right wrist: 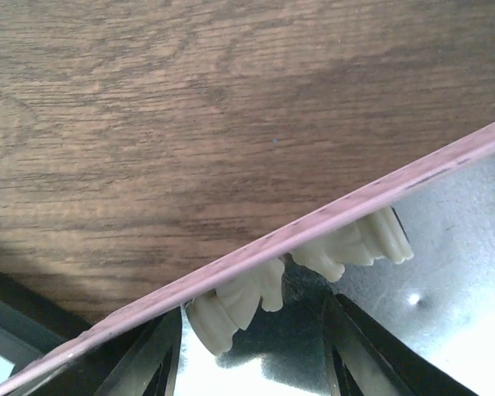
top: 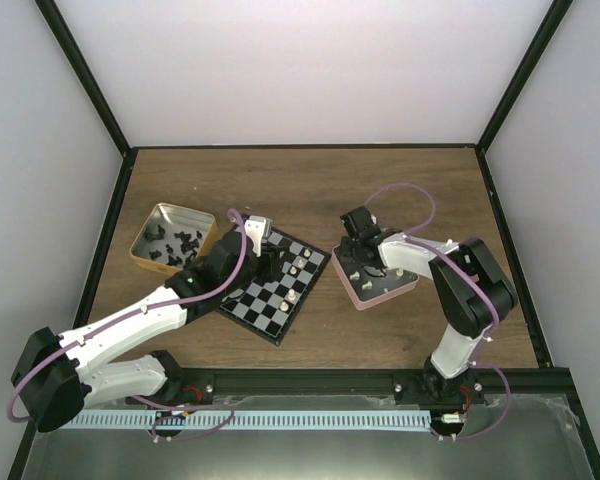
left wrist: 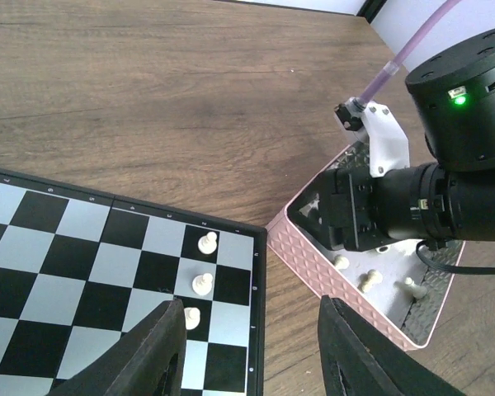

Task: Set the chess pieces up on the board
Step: Pick up the chess piece from the storage box.

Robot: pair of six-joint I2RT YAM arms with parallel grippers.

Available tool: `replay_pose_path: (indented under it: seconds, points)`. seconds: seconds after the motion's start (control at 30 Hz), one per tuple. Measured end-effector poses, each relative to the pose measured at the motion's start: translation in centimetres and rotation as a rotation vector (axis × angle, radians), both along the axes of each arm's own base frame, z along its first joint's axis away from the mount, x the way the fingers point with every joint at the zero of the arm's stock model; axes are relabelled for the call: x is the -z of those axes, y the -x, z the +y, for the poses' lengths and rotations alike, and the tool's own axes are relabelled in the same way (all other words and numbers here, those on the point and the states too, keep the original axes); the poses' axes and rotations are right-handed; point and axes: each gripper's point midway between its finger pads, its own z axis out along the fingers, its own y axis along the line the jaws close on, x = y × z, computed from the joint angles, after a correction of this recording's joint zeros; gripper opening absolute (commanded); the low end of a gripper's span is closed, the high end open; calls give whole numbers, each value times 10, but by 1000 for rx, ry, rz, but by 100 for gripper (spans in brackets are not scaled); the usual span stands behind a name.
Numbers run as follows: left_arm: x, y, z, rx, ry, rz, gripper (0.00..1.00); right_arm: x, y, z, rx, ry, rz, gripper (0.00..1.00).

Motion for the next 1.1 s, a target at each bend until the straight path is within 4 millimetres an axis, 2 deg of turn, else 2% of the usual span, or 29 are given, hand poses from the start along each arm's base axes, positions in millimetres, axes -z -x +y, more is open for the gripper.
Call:
replay_pose_path:
  seconds: [0.13, 0.3, 0.47, 0.8, 0.9, 1.03, 1.1]
  points:
    - [0, 0, 0, 0, 0, 0, 47, 1, -4, -2, 19, 54, -21, 40]
    - [0, 0, 0, 0, 0, 0, 47, 2, -2, -12, 53, 97, -22, 38]
    - [0, 0, 0, 0, 0, 0, 47, 4, 6, -22, 80, 125, -15, 30]
    - [0, 0, 0, -1, 0, 1, 47, 4, 6, -22, 78, 120, -20, 32]
    - [0, 0, 0, -1, 0, 1, 48, 4, 4, -21, 78, 117, -30, 27]
    - [2, 0, 1, -1, -3, 3, 49, 4, 1, -21, 76, 121, -41, 13]
    - [3, 1, 1, -1, -5, 5, 52, 4, 0, -20, 77, 120, -46, 12]
